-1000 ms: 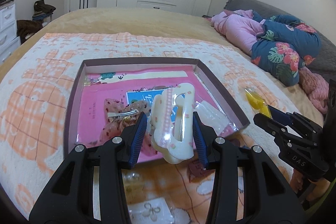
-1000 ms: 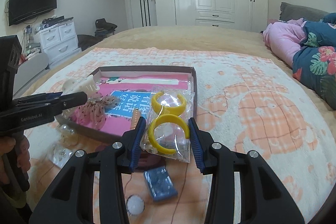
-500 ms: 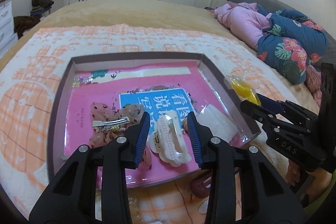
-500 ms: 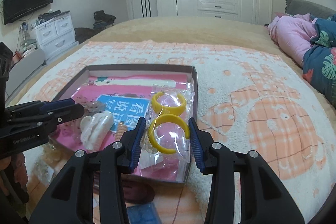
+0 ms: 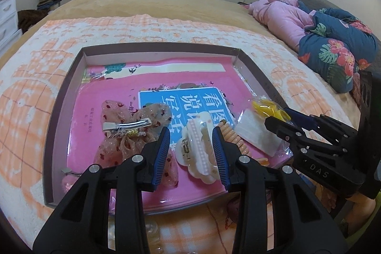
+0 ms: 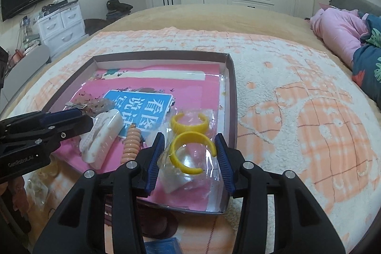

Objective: Organize jewelry
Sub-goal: 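Open the left gripper in the tray while the right releases the bangle bag, then withdraw both grippers from the tray toward the earring card and blue box, then grasp the white earring card with the left gripper while the right grasps the blue box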

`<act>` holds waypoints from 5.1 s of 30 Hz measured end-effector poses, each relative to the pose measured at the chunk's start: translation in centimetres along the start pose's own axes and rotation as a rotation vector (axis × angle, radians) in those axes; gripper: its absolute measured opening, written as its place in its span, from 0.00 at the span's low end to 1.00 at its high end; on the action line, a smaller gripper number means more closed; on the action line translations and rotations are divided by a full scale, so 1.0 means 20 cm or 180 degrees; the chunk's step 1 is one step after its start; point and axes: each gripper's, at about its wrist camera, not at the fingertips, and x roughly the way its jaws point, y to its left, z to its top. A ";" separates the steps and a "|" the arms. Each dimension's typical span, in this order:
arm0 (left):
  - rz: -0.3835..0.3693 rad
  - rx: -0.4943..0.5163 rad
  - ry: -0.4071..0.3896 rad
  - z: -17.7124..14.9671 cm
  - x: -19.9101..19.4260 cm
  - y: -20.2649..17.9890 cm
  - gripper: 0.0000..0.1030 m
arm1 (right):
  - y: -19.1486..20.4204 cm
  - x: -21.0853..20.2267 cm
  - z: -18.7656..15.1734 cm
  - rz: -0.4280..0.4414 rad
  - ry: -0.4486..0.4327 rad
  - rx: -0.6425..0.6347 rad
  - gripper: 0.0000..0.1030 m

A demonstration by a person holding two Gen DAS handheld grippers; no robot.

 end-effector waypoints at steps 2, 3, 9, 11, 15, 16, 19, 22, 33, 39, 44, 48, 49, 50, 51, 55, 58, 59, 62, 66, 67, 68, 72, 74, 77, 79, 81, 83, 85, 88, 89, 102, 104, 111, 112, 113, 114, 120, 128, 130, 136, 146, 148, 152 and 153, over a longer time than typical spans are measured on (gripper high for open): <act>0.0006 -0.0005 -0.0009 0.00 -0.01 0.00 0.28 | -0.01 -0.01 0.00 0.0004 -0.0018 0.0025 0.45; 0.0000 -0.0019 -0.0008 -0.01 -0.01 0.01 0.28 | -0.01 -0.01 0.00 -0.0002 -0.0031 0.0040 0.46; -0.0005 -0.0046 -0.0017 -0.01 -0.02 0.01 0.28 | -0.03 -0.08 -0.02 0.0050 -0.0133 0.0136 0.53; -0.0009 -0.0063 -0.0031 -0.01 -0.03 0.02 0.28 | -0.02 -0.10 -0.03 0.0053 -0.0160 0.0126 0.56; -0.0025 -0.0081 -0.0050 -0.02 -0.06 0.02 0.28 | -0.01 -0.15 -0.04 0.0011 -0.0240 0.0091 0.62; -0.0022 -0.0081 -0.0056 -0.02 -0.07 0.02 0.28 | -0.01 -0.16 -0.05 0.0000 -0.0266 0.0084 0.65; -0.0017 -0.0090 -0.0079 -0.03 -0.10 0.02 0.31 | -0.01 -0.21 -0.06 -0.0039 -0.0348 0.0089 0.71; -0.0016 -0.0102 -0.0105 -0.03 -0.12 0.02 0.35 | -0.01 -0.25 -0.07 -0.0067 -0.0401 0.0111 0.72; 0.0013 -0.0078 -0.0225 -0.04 -0.25 0.01 0.50 | 0.02 -0.37 -0.10 -0.0086 -0.0482 0.0156 0.80; 0.0028 -0.0082 -0.0333 -0.04 -0.33 0.01 0.59 | 0.04 -0.45 -0.11 -0.0136 -0.0628 0.0154 0.85; 0.0007 -0.0076 -0.0441 -0.04 -0.41 0.00 0.76 | 0.04 -0.52 -0.12 -0.0157 -0.0708 0.0176 0.88; 0.0035 -0.0078 -0.0495 -0.06 -0.46 0.00 0.83 | 0.05 -0.56 -0.12 -0.0175 -0.0745 0.0174 0.91; 0.0062 -0.0078 -0.0506 -0.06 -0.48 0.00 0.87 | 0.05 -0.57 -0.12 -0.0177 -0.0758 0.0176 0.91; 0.0080 -0.0076 -0.0514 -0.06 -0.49 0.00 0.89 | 0.06 -0.58 -0.12 -0.0175 -0.0765 0.0176 0.91; 0.0090 -0.0073 -0.0523 -0.07 -0.51 0.00 0.89 | 0.06 -0.60 -0.12 -0.0177 -0.0779 0.0171 0.91; 0.0124 -0.0082 -0.0560 -0.08 -0.56 0.02 0.89 | 0.08 -0.64 -0.12 -0.0182 -0.0819 0.0149 0.92; 0.0136 -0.0093 -0.0593 -0.09 -0.60 0.03 0.89 | 0.10 -0.67 -0.13 -0.0176 -0.0833 0.0122 0.92; 0.0139 -0.0095 -0.0603 -0.10 -0.61 0.04 0.89 | 0.10 -0.68 -0.13 -0.0176 -0.0835 0.0106 0.92; 0.0162 -0.0110 -0.0621 -0.12 -0.64 0.06 0.89 | 0.13 -0.70 -0.15 -0.0171 -0.0820 0.0069 0.92; 0.0181 -0.0136 -0.0635 -0.15 -0.67 0.09 0.89 | 0.17 -0.72 -0.18 -0.0157 -0.0788 0.0012 0.92; 0.0194 -0.0136 -0.0635 -0.16 -0.68 0.10 0.89 | 0.18 -0.72 -0.18 -0.0153 -0.0780 -0.0009 0.92; 0.0202 -0.0139 -0.0631 -0.16 -0.69 0.10 0.89 | 0.19 -0.72 -0.19 -0.0150 -0.0773 -0.0024 0.92; 0.0203 -0.0176 -0.0606 -0.20 -0.71 0.13 0.89 | 0.23 -0.74 -0.23 -0.0133 -0.0743 -0.0079 0.92; 0.0209 -0.0180 -0.0612 -0.21 -0.72 0.15 0.89 | 0.25 -0.74 -0.25 -0.0134 -0.0727 -0.0104 0.92; 0.0217 -0.0184 -0.0624 -0.24 -0.75 0.16 0.89 | 0.27 -0.74 -0.27 -0.0138 -0.0698 -0.0152 0.92; 0.0224 -0.0176 -0.0620 -0.27 -0.76 0.16 0.89 | 0.27 -0.74 -0.29 -0.0137 -0.0679 -0.0168 0.92; 0.0220 -0.0171 -0.0592 -0.29 -0.75 0.16 0.89 | 0.29 -0.74 -0.30 -0.0133 -0.0654 -0.0191 0.92; 0.0230 -0.0160 -0.0562 -0.32 -0.75 0.16 0.89 | 0.30 -0.73 -0.32 -0.0136 -0.0626 -0.0215 0.92; 0.0242 -0.0134 -0.0533 -0.34 -0.74 0.16 0.89 | 0.31 -0.73 -0.34 -0.0134 -0.0600 -0.0234 0.92; 0.0241 -0.0121 -0.0479 -0.37 -0.73 0.15 0.89 | 0.32 -0.72 -0.36 -0.0123 -0.0562 -0.0258 0.92; 0.0237 -0.0119 -0.0468 -0.38 -0.72 0.15 0.89 | 0.32 -0.72 -0.37 -0.0120 -0.0553 -0.0269 0.92; 0.0215 -0.0001 -0.0287 -0.48 -0.61 0.07 0.89 | 0.28 -0.66 -0.48 -0.0212 -0.0423 -0.0317 0.92; 0.0202 0.0041 -0.0237 -0.50 -0.59 0.04 0.89 | 0.26 -0.65 -0.48 -0.0234 -0.0417 -0.0286 0.92; 0.0194 0.0036 -0.0115 -0.52 -0.51 0.04 0.89 | 0.20 -0.61 -0.50 -0.0310 -0.0357 -0.0207 0.92; 0.0199 0.0030 -0.0109 -0.52 -0.51 0.04 0.89 | 0.19 -0.60 -0.51 -0.0322 -0.0344 -0.0200 0.92; 0.0210 0.0017 -0.0103 -0.52 -0.50 0.04 0.89 | 0.18 -0.59 -0.51 -0.0334 -0.0330 -0.0193 0.92; 0.0218 0.0001 -0.0100 -0.53 -0.49 0.05 0.89 | 0.17 -0.57 -0.51 -0.0345 -0.0309 -0.0182 0.92; 0.0251 -0.0084 -0.0043 -0.52 -0.42 0.07 0.89 | 0.12 -0.51 -0.52 -0.0415 -0.0211 -0.0098 0.92; 0.0253 -0.0166 0.0063 -0.50 -0.32 0.08 0.89 | 0.07 -0.42 -0.50 -0.0378 -0.0043 -0.0025 0.92; 0.0262 -0.0186 0.0060 -0.50 -0.31 0.08 0.89 | 0.06 -0.40 -0.49 -0.0383 -0.0009 -0.0059 0.92; 0.0297 -0.0219 0.0062 -0.50 -0.28 0.09 0.89 | 0.04 -0.30 -0.43 -0.0374 0.0190 -0.0059 0.92; 0.0348 -0.0171 0.0056 -0.50 -0.28 0.09 0.85 | 0.08 -0.19 -0.40 -0.0219 0.0407 -0.0161 0.72; 0.0370 -0.0168 0.0055 -0.50 -0.28 0.10 0.82 | 0.10 -0.20 -0.40 -0.0148 0.0393 -0.0219 0.53; 0.0398 -0.0175 0.0044 -0.51 -0.29 0.11 0.71 | 0.15 -0.22 -0.42 -0.0049 0.0370 -0.0299 0.33; 0.0405 -0.0172 0.0043 -0.51 -0.29 0.11 0.70 | 0.16 -0.23 -0.43 -0.0039 0.0361 -0.0327 0.33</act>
